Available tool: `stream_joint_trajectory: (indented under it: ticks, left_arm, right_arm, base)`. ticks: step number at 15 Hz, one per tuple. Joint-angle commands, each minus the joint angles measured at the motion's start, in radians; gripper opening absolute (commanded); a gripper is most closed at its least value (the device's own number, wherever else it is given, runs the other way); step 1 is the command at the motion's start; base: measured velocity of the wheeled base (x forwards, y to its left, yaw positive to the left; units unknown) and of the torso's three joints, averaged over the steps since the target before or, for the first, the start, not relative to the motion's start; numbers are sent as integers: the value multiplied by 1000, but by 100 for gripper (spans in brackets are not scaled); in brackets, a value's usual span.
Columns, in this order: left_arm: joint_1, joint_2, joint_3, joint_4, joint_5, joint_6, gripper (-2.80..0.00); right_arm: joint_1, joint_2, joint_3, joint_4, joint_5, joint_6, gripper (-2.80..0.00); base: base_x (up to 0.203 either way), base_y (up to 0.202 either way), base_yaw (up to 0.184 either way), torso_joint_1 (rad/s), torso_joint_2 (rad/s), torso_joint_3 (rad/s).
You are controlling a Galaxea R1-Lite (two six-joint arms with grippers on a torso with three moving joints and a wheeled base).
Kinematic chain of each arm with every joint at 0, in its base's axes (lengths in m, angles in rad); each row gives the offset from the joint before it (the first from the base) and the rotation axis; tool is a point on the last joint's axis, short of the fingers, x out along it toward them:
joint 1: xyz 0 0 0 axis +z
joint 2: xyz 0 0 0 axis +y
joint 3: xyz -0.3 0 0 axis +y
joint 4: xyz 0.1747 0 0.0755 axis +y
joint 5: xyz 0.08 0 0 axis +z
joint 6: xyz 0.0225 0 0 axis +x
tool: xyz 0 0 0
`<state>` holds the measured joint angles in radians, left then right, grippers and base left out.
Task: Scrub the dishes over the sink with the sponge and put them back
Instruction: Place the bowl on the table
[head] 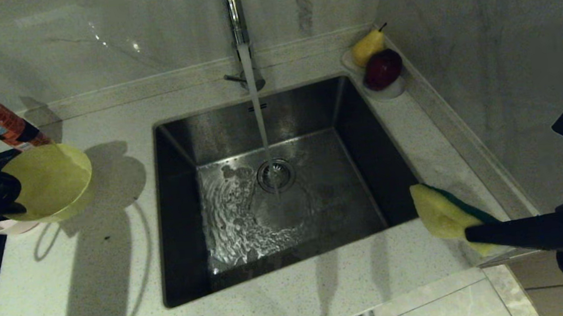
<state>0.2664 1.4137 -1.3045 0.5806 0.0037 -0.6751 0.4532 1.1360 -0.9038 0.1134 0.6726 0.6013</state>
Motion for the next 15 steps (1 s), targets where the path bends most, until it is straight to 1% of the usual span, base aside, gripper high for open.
stream_joint_trajectory:
  ticks: [1, 3, 5, 7, 10, 13, 14, 15]
  left_arm:
    - [41, 61, 41, -47, 1, -19, -280]
    - [51, 103, 98, -102, 10, -22, -280]
    - [81, 148, 134, -170, 20, -27, -280]
    - [83, 159, 167, -218, 21, -27, -280]
    - [92, 180, 175, -251, 24, -25, -280]
    - [91, 173, 189, -252, 24, -21, -280]
    - [91, 172, 189, -252, 24, -20, 0]
    - [91, 169, 189, -252, 24, -17, 0]
  right_arm:
    - [0, 8, -4, 0, 4, 3, -280]
    - [0, 10, 0, 0, 4, 3, -280]
    - [1, 11, 3, 0, 4, 3, -280]
    - [0, -3, 5, 0, 5, 3, -280]
    - [1, -18, 8, -4, 7, 6, -280]
    - [-1, -16, 10, -4, 7, 5, -280]
    - [1, -18, 11, -3, 7, 6, -280]
    - [0, -19, 16, -4, 7, 6, -280]
  base:
    - [0, 0, 0, 0, 0, 0]
    - [0, 0, 0, 0, 0, 0]
    - [0, 0, 0, 0, 0, 0]
    - [0, 0, 0, 0, 0, 0]
    - [0, 0, 0, 0, 0, 0]
    - [0, 0, 0, 0, 0, 0]
    - [0, 0, 0, 0, 0, 0]
    - [0, 0, 0, 0, 0, 0]
